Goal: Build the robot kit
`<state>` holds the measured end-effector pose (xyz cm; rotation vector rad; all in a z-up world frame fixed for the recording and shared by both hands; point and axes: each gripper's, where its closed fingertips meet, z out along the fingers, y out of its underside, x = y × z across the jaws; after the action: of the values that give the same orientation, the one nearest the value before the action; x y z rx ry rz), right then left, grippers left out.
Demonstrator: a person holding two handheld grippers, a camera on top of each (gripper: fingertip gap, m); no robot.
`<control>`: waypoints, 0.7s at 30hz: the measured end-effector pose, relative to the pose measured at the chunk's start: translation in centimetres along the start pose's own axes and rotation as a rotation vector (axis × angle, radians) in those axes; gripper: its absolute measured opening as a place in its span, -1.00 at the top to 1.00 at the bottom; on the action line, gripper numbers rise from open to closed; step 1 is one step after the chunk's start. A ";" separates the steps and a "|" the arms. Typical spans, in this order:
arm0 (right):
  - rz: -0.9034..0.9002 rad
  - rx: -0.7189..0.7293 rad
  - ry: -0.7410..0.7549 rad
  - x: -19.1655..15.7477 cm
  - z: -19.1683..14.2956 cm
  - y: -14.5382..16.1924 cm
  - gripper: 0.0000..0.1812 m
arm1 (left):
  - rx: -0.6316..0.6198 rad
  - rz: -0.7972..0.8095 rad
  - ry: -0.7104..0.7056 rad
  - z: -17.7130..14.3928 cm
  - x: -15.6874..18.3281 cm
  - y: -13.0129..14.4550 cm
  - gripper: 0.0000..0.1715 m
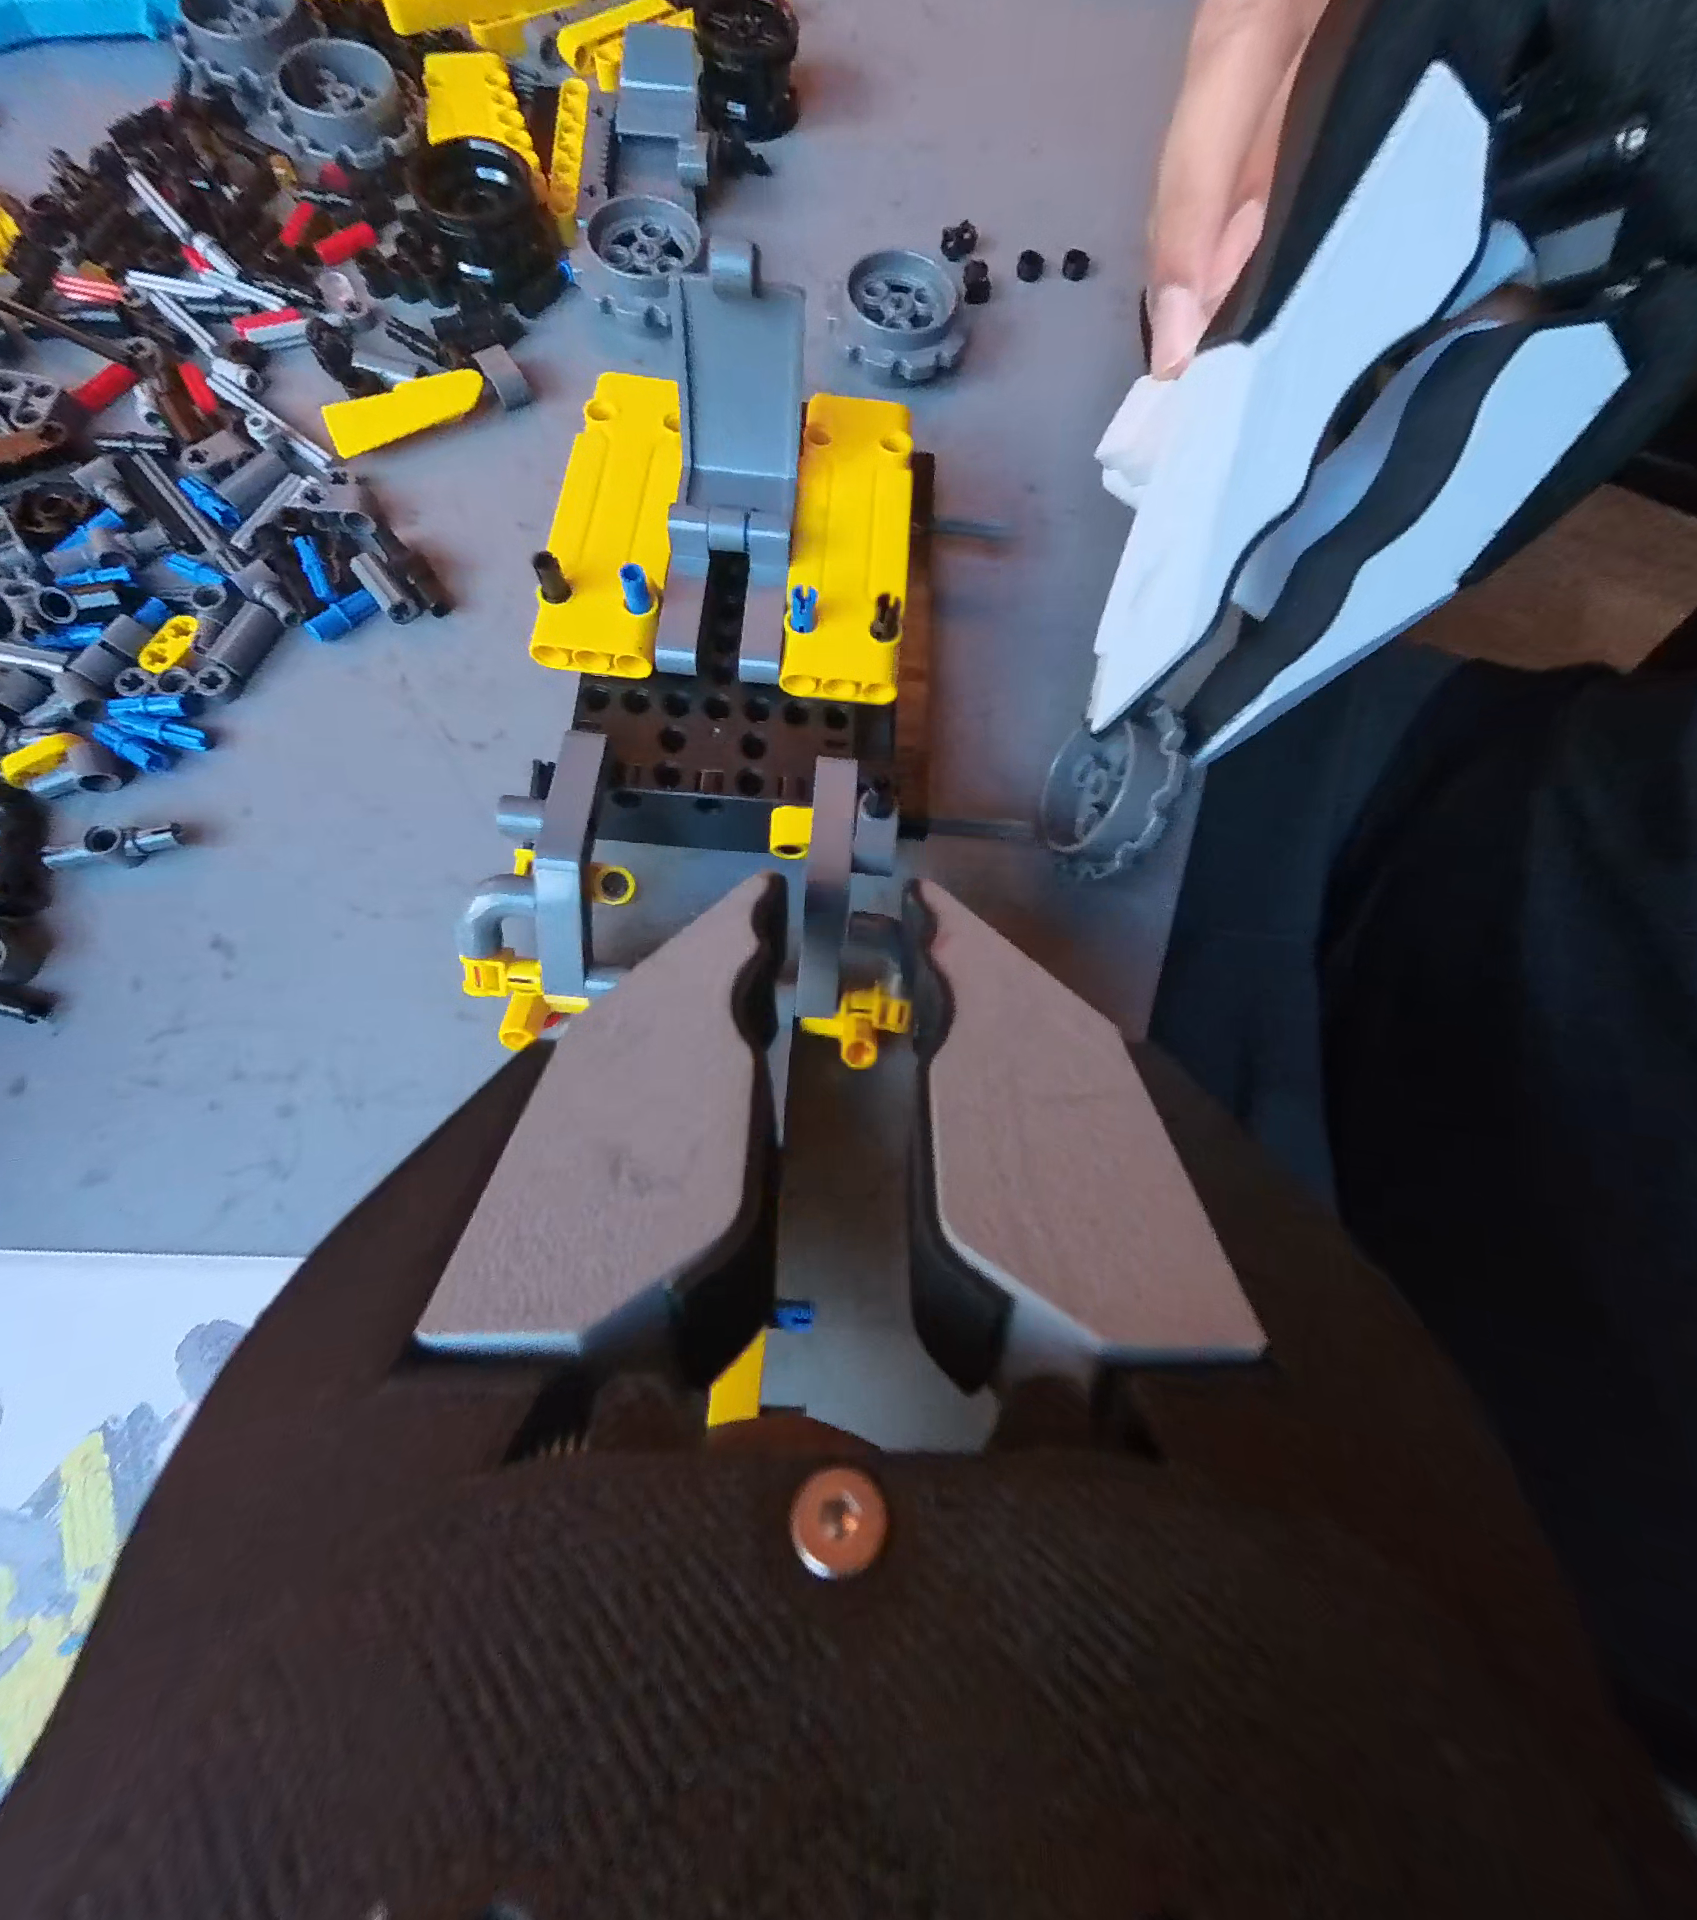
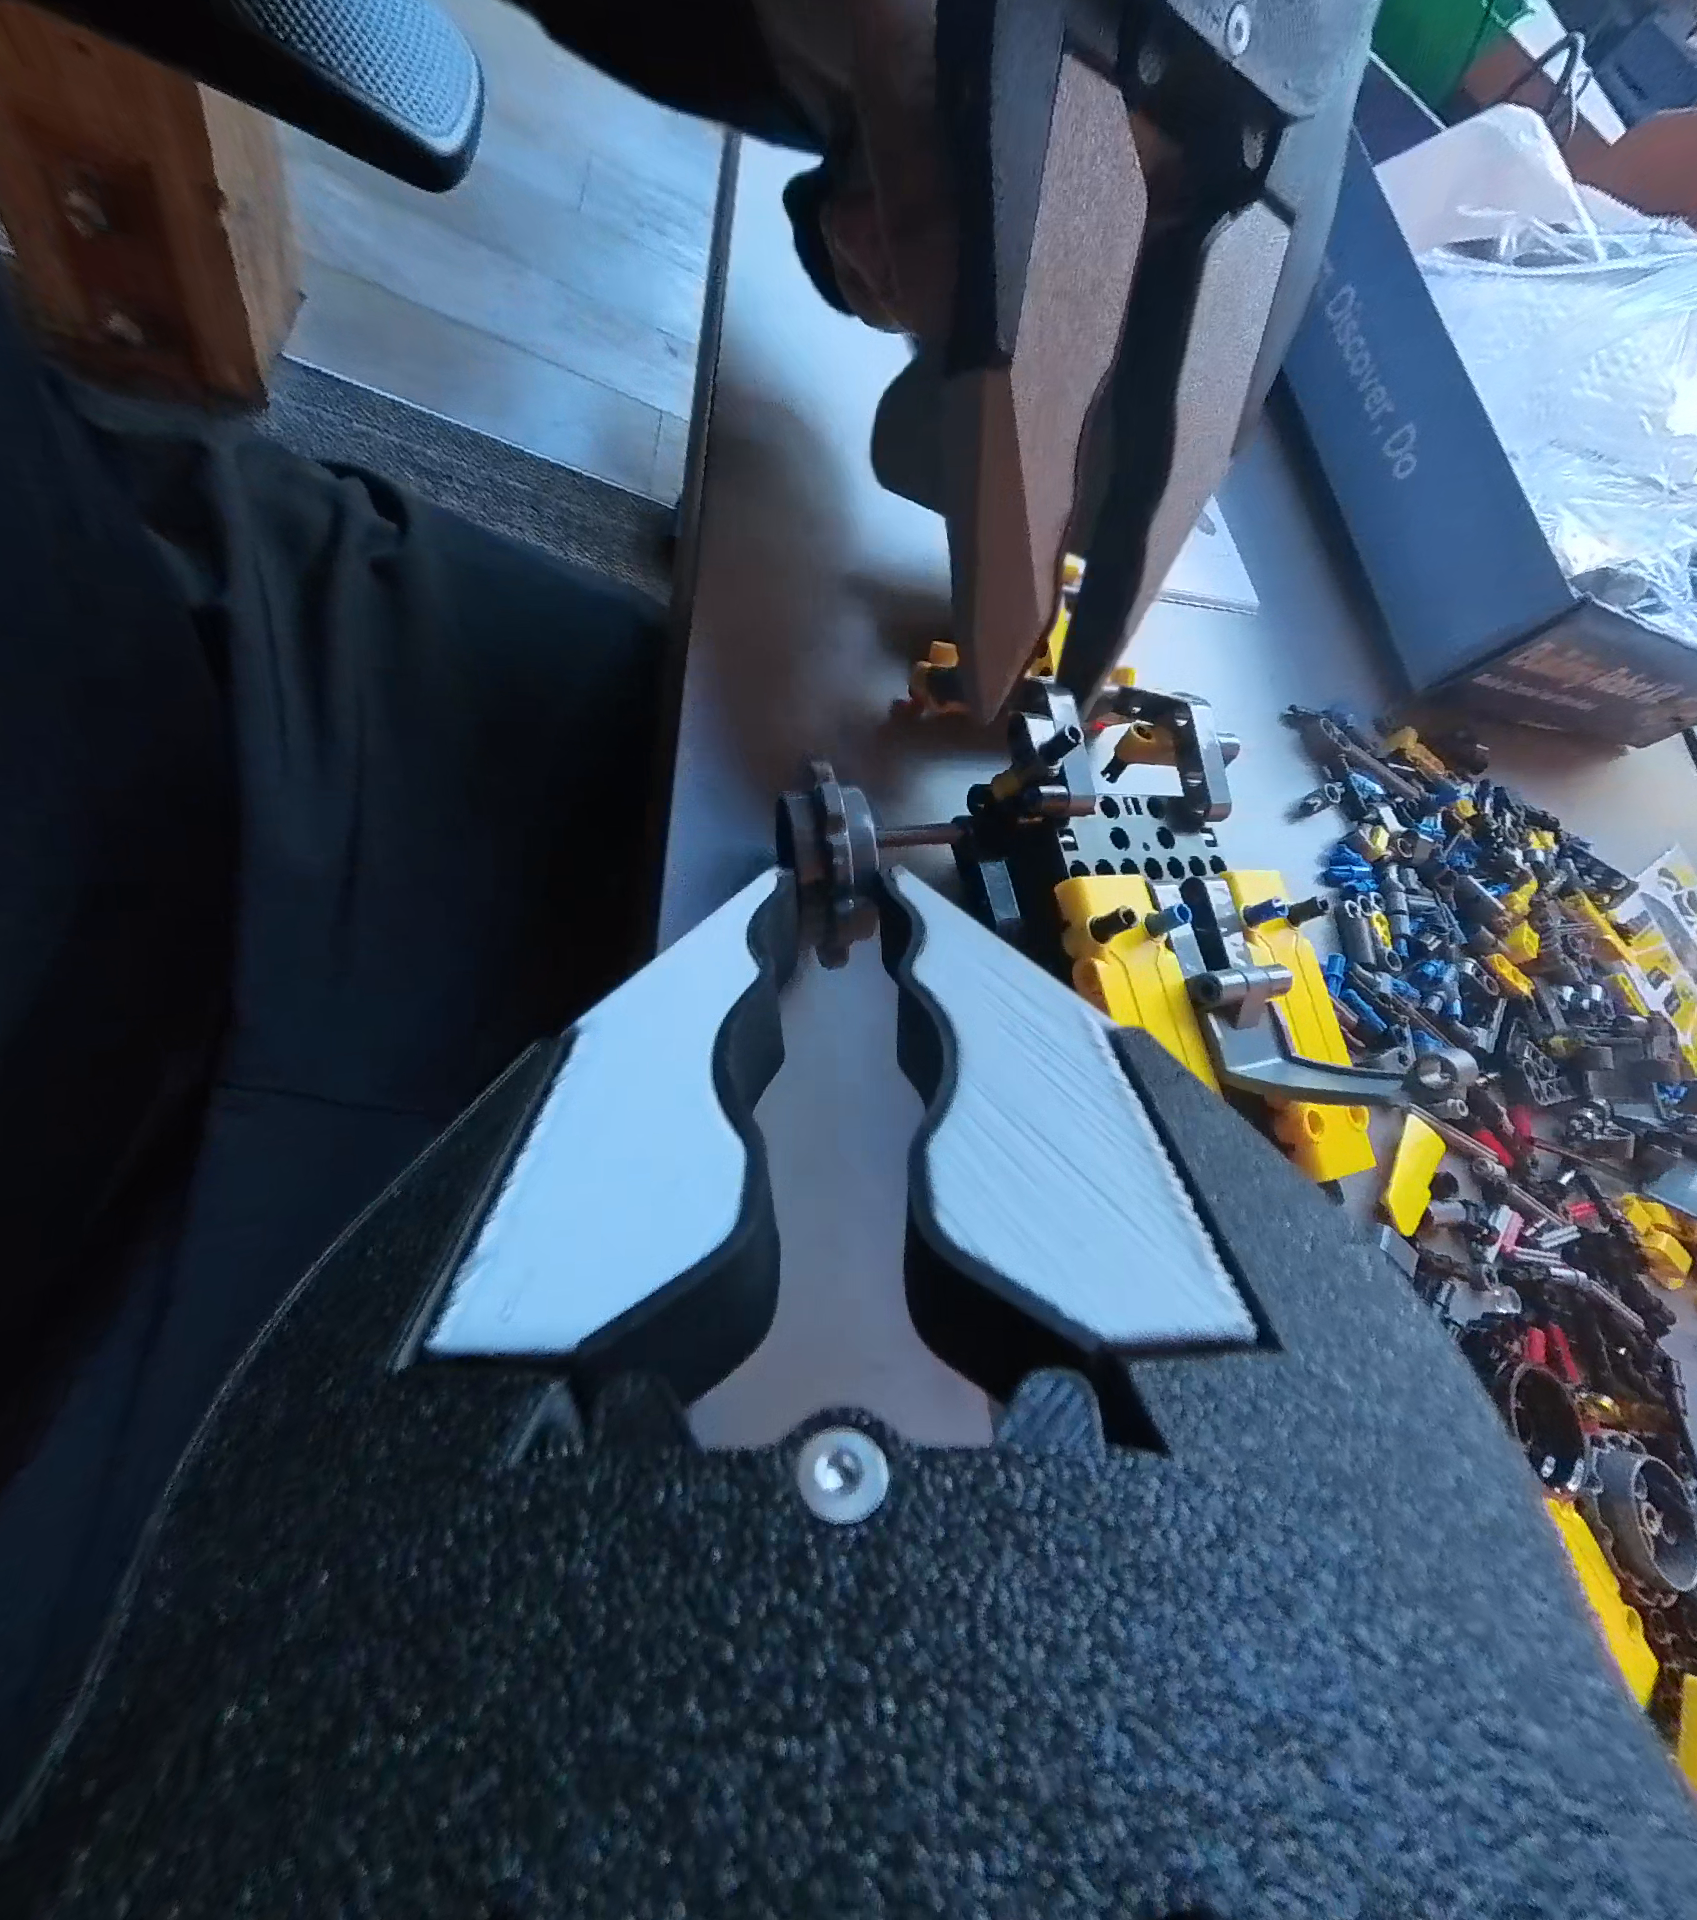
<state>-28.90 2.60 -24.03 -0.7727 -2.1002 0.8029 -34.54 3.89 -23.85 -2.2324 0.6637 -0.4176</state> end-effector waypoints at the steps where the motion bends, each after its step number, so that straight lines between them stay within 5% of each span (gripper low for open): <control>1: 0.006 0.000 -0.004 0.0 0.0 0.0 0.84 | -0.011 0.000 0.012 0.1 0.0 0.1 0.81; 21: -0.056 0.018 -0.008 0.6 0.4 0.3 0.84 | 0.106 -0.039 0.077 0.3 0.7 -0.7 0.88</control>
<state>-29.45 3.16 -24.21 -0.6990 -2.1091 0.7950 -33.60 4.08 -23.52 -2.1401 0.6241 -0.5482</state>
